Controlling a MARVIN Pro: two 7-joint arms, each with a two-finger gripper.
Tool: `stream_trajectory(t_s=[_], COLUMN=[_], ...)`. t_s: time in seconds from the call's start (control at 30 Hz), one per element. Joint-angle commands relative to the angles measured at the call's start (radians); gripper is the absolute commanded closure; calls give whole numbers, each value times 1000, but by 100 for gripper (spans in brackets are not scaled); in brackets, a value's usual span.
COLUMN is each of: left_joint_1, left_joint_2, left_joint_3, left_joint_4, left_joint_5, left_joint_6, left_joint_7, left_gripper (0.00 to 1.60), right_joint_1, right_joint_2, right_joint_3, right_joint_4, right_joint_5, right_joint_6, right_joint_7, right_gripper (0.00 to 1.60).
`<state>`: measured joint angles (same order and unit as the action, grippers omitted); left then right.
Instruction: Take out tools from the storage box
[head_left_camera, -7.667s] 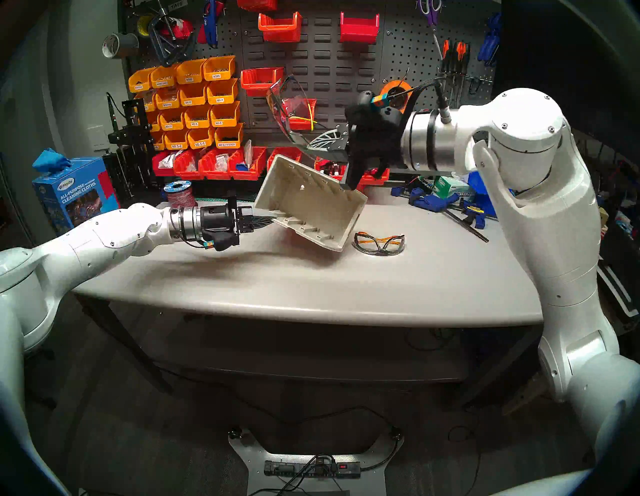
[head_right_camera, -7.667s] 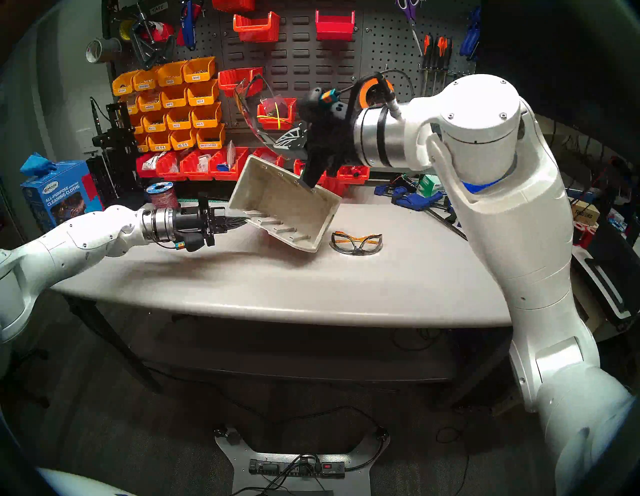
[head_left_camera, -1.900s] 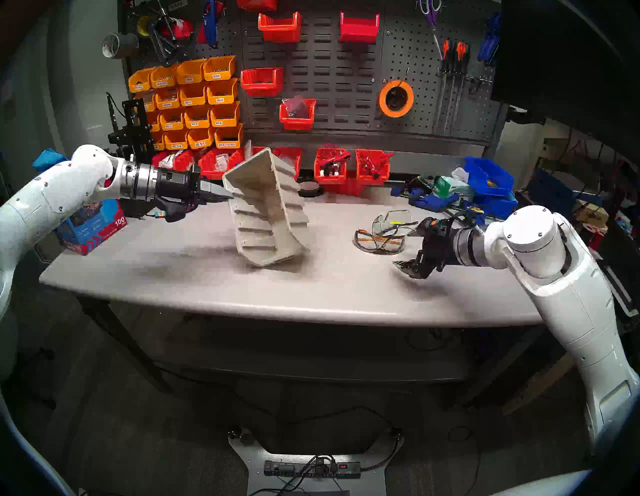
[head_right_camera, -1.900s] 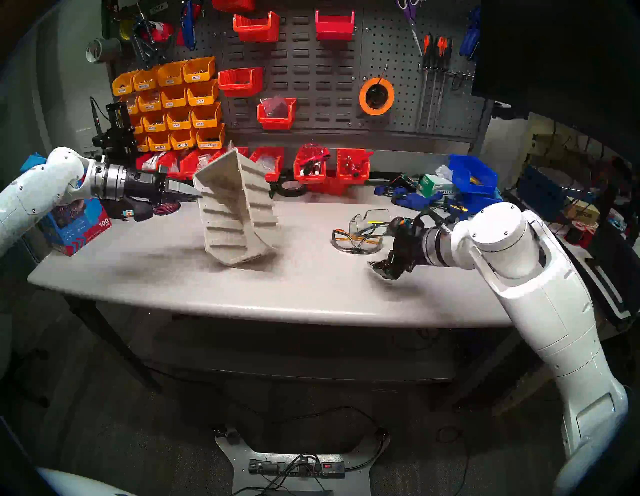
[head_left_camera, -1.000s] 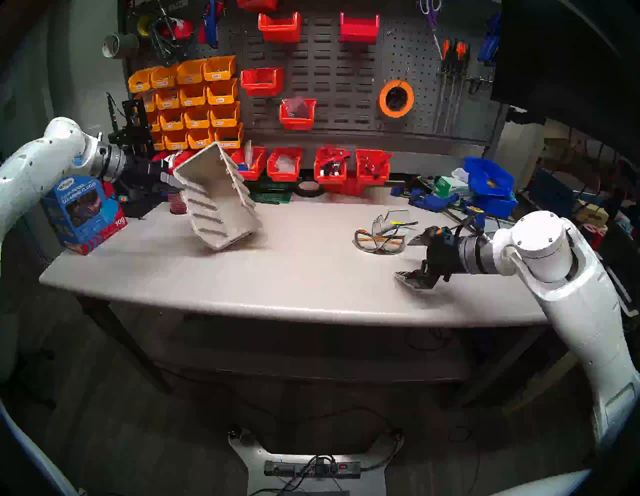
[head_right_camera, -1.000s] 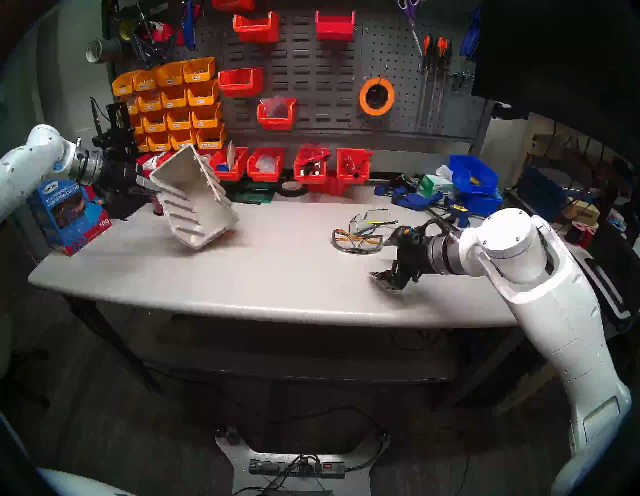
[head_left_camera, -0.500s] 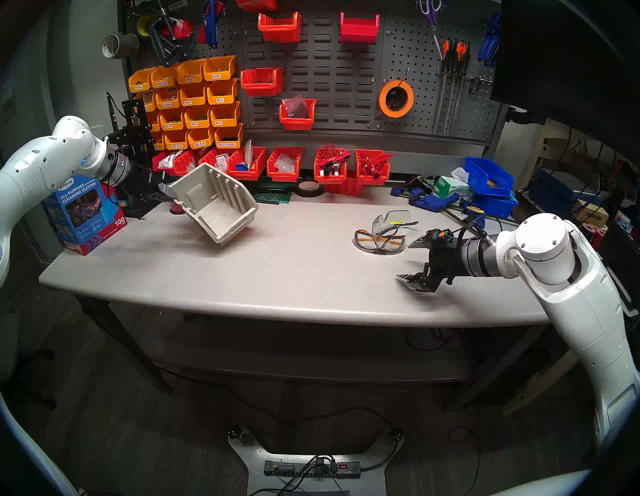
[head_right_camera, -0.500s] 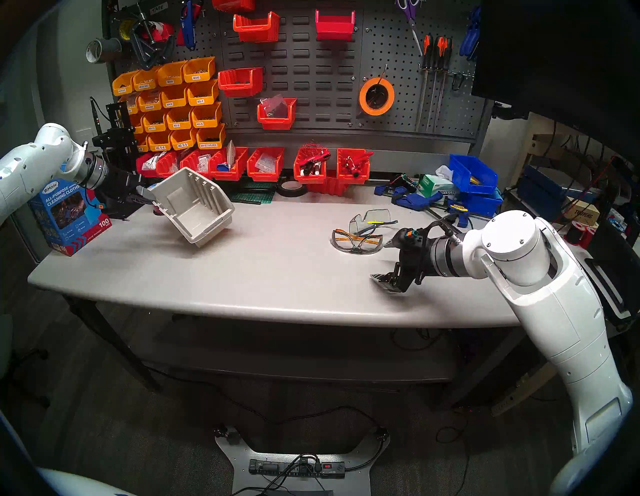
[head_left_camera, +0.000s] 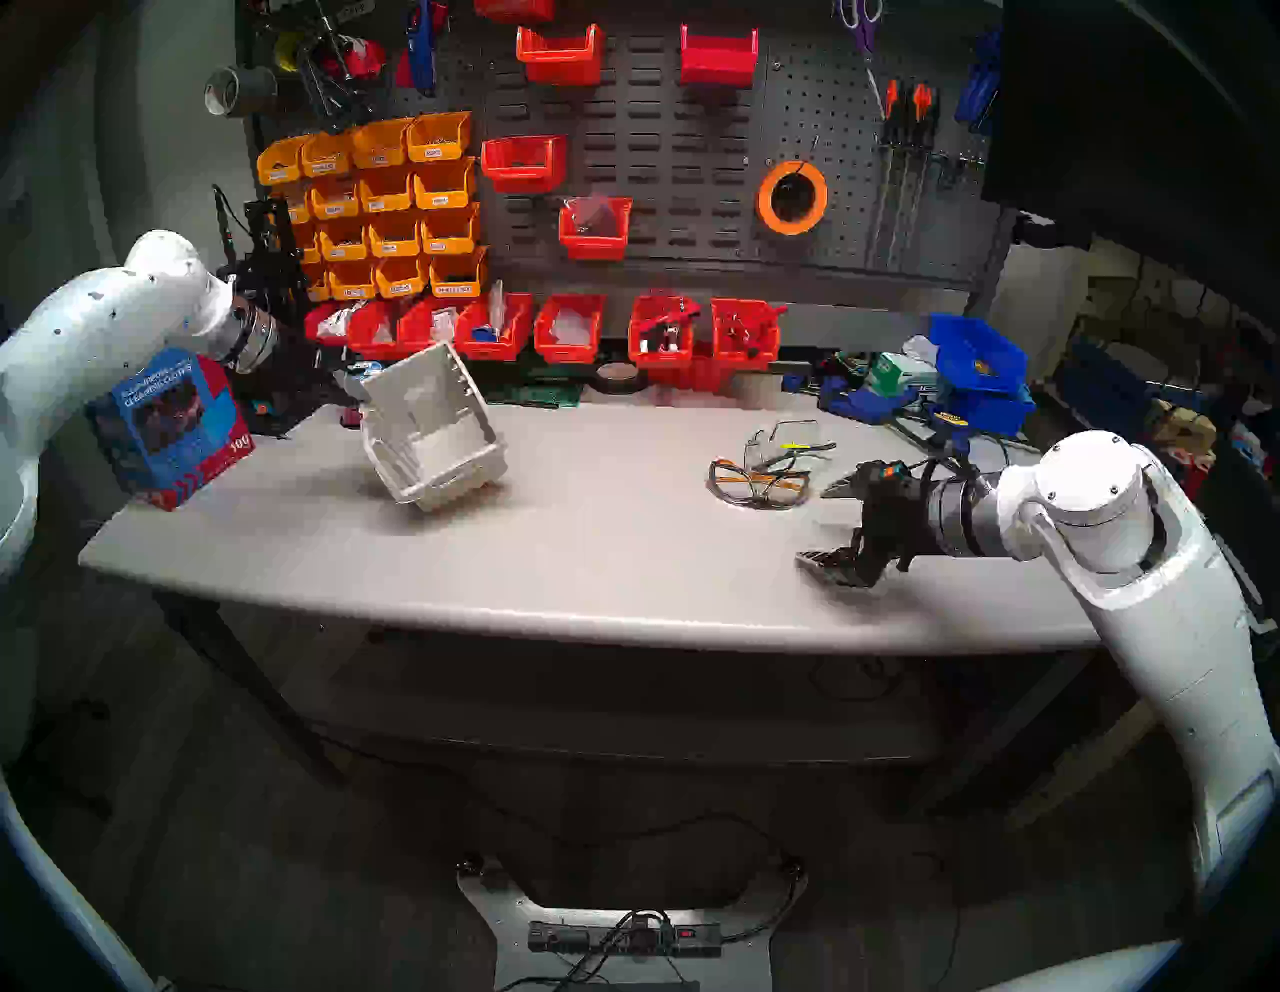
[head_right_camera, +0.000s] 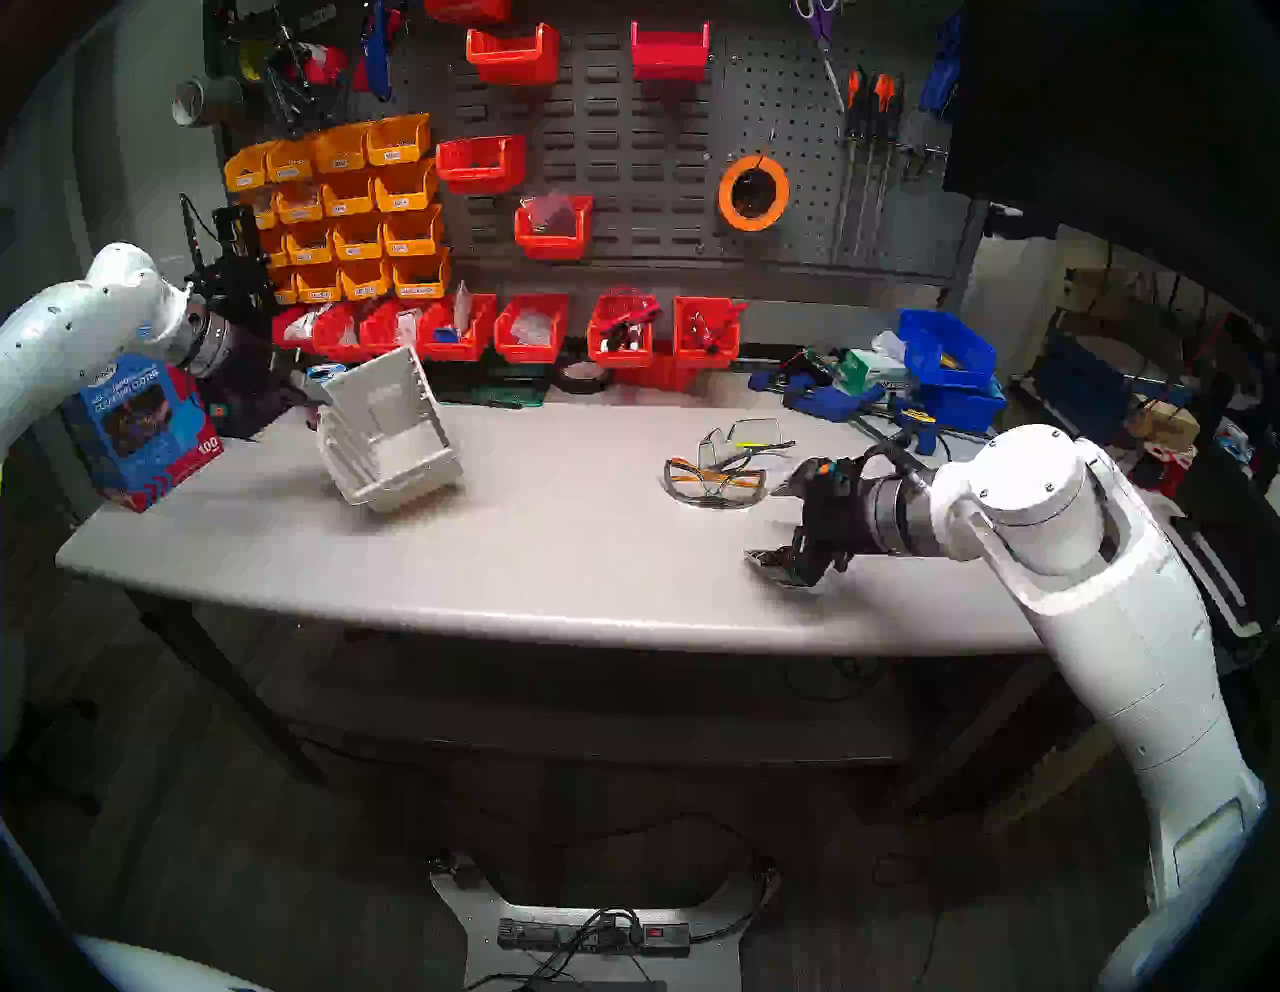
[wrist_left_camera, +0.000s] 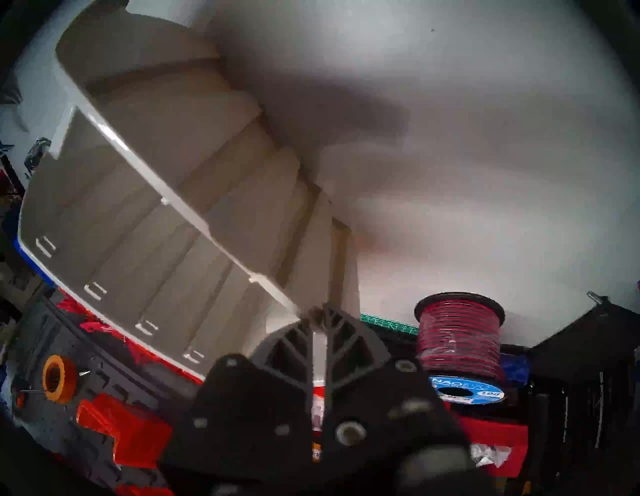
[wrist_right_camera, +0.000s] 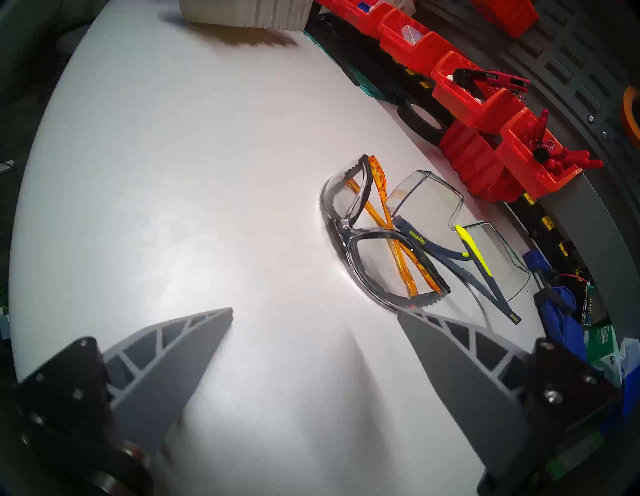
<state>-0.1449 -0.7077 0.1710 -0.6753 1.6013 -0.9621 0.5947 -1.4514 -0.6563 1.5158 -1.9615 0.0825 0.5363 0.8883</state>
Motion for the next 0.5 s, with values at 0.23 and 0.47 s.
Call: stream_trajectory(t_s=[0.23, 0.47], left_joint_1=[-97, -129], left_joint_2=[-28, -10], left_joint_3=[2, -33], left_joint_4=[30, 2], left_joint_5=[-71, -133], left_joint_6=[2, 2], left_joint_7=[107, 229], left_gripper=[0, 0], right_joint_1=[8, 19], right_joint_2=[7, 5], right_joint_3=[22, 28], right_joint_4=[-5, -2], right_joint_5=[3, 5], right_joint_6=[-20, -33], right_joint_7=[-8, -17], right_gripper=[0, 0])
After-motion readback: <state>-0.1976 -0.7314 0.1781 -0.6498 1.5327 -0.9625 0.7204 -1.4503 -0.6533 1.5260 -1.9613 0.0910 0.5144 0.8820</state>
